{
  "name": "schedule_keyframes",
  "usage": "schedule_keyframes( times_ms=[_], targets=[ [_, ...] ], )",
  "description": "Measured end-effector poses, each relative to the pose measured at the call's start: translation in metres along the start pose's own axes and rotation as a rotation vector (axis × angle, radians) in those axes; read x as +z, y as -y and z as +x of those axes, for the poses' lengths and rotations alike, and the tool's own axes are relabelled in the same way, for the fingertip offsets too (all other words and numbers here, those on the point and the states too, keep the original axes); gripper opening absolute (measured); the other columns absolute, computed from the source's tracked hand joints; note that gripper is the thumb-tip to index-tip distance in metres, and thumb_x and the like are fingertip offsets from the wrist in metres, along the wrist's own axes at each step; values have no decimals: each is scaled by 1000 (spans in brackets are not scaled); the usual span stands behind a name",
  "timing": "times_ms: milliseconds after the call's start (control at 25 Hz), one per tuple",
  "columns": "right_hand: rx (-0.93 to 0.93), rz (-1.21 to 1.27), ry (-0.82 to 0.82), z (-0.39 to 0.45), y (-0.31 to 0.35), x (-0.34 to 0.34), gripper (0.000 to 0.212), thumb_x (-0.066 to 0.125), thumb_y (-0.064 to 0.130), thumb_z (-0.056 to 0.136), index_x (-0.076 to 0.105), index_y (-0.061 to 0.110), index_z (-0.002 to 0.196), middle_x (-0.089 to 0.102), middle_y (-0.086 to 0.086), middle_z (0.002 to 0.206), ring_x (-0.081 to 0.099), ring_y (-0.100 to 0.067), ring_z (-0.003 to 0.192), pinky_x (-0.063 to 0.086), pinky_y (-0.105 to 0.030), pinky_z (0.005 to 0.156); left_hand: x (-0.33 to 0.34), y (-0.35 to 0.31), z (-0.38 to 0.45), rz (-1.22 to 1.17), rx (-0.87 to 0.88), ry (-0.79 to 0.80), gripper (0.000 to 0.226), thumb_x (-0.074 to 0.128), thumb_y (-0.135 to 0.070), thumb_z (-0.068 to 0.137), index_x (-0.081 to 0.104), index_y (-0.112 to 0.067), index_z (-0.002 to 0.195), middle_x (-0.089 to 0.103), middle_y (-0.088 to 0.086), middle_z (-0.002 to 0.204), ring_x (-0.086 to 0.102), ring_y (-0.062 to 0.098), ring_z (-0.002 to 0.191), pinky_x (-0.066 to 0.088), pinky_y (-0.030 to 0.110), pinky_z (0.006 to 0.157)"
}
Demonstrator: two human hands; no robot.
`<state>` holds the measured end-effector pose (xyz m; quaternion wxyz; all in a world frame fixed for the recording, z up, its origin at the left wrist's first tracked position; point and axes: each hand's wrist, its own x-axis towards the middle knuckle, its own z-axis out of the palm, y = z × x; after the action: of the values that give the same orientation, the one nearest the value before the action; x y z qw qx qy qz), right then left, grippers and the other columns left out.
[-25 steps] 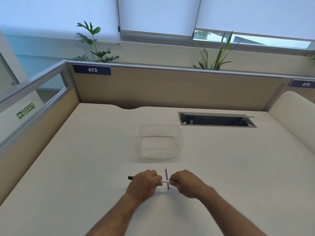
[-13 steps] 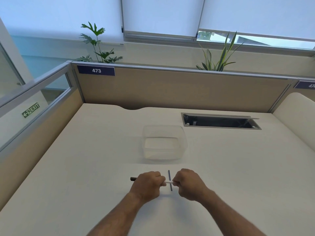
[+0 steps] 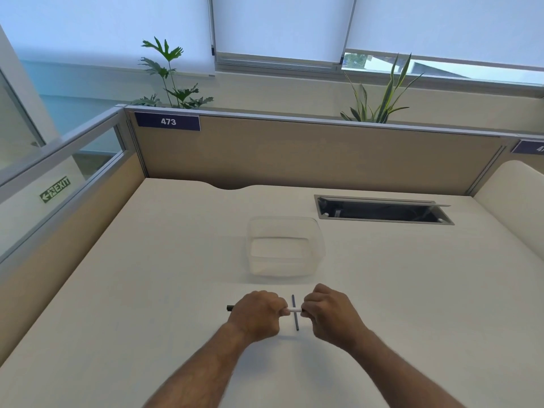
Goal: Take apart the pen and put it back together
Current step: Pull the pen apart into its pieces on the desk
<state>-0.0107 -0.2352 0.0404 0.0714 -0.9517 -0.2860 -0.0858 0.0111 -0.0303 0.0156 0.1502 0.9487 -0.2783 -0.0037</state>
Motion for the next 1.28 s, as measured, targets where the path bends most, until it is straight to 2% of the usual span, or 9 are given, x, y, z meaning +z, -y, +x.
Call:
schedule_keyframes(
  times_ms=[120, 280, 360, 440, 560, 720, 880, 1080, 1280],
  targets=[
    [88, 4, 53, 5, 1, -7, 7, 75, 27, 79, 76, 20, 77, 73, 8, 80, 64, -18, 81, 52, -30, 55, -2, 0, 1, -8, -14, 7, 23, 48, -29, 97, 67, -16, 96, 69, 7, 90, 60, 30, 79, 45, 36, 65],
    [203, 98, 190, 12, -3, -13, 34, 64, 39, 90, 66, 22, 120, 64, 11, 123, 58, -16, 112, 52, -33, 84, -5, 1, 2, 0, -20, -5, 24, 47, -29, 97, 66, -15, 97, 69, 7, 91, 61, 31, 80, 50, 39, 67],
    [200, 145, 298, 17, -4, -17, 33, 59, 35, 95, 64, 20, 124, 61, 8, 130, 57, -19, 115, 51, -36, 89, -5, 1, 2, 6, -13, -10, 24, 47, -29, 97, 66, -15, 97, 69, 7, 91, 61, 31, 80, 50, 39, 67],
    [190, 145, 410, 22, -3, -17, 23, 54, 28, 99, 68, 16, 111, 65, 1, 120, 60, -24, 106, 52, -39, 85, -5, 0, 2, 15, -7, -7, 24, 47, -30, 97, 66, -15, 97, 69, 7, 91, 61, 30, 80, 50, 39, 67],
    [218, 93, 489, 27, -3, -16, 18, 51, 15, 97, 65, 16, 86, 67, -9, 99, 57, -26, 82, 45, -36, 66, -3, -1, 1, 20, -10, 7, 25, 47, -30, 97, 66, -15, 97, 68, 7, 90, 61, 31, 79, 50, 39, 67],
    [239, 45, 427, 27, -3, -17, 20, 54, 8, 89, 72, 17, 92, 69, -10, 90, 55, -26, 75, 34, -27, 54, -4, -2, 1, 5, -23, 6, 25, 47, -31, 97, 67, -15, 97, 68, 7, 91, 60, 31, 79, 50, 40, 67],
    [208, 31, 340, 25, -3, -15, 20, 55, 5, 83, 72, 15, 82, 71, -10, 79, 48, -26, 67, 36, -29, 58, -9, -1, 4, -21, -29, -9, 23, 48, -29, 96, 67, -16, 97, 70, 7, 90, 60, 30, 79, 48, 38, 65],
    [210, 61, 280, 22, -4, -13, 16, 64, 12, 84, 78, 19, 89, 75, -5, 83, 46, -19, 68, 34, -26, 62, -8, -2, 4, -34, -32, 2, 23, 49, -29, 96, 68, -16, 97, 70, 7, 90, 60, 30, 79, 49, 37, 66],
    [267, 99, 183, 22, -4, -17, 12, 72, 21, 80, 79, 21, 90, 76, -4, 85, 63, -22, 81, 44, -28, 66, -9, -5, 5, -35, -31, -7, 23, 48, -29, 96, 68, -16, 97, 70, 7, 89, 60, 30, 79, 45, 35, 63]
  ],
)
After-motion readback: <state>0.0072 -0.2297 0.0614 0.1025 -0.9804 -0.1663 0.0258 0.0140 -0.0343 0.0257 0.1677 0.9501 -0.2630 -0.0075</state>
